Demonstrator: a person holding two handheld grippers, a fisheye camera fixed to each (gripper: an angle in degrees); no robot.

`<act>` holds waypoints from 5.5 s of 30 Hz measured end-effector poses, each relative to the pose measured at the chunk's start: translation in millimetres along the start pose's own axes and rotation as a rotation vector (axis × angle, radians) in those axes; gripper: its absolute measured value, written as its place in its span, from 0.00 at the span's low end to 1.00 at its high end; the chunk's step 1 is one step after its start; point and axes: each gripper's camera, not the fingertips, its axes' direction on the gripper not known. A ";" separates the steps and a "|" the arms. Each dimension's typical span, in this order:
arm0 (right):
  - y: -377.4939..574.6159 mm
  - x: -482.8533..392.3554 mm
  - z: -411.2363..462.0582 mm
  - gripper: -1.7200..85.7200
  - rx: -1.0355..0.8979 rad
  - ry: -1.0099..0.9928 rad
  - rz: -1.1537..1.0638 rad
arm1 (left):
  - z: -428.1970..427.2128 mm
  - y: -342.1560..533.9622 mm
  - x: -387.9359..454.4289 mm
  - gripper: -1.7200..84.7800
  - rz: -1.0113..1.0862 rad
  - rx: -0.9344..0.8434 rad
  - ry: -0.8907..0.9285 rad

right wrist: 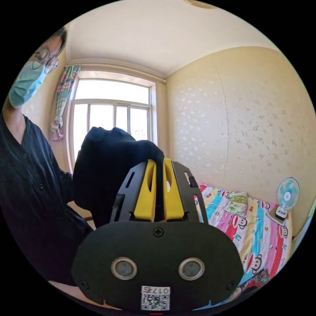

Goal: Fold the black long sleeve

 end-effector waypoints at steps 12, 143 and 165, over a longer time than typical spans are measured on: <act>-78.6 -131.6 19.0 0.07 0.077 0.257 -0.162 | 86.1 42.5 -41.7 0.06 -0.378 -0.216 -0.737; 181.9 583.2 215.9 0.09 -1.190 0.192 0.776 | -620.7 86.3 403.2 0.16 -1.400 1.030 -1.393; 276.5 612.6 167.4 0.02 -0.669 -0.253 1.063 | -589.9 -92.0 363.7 0.06 -0.683 0.783 -1.544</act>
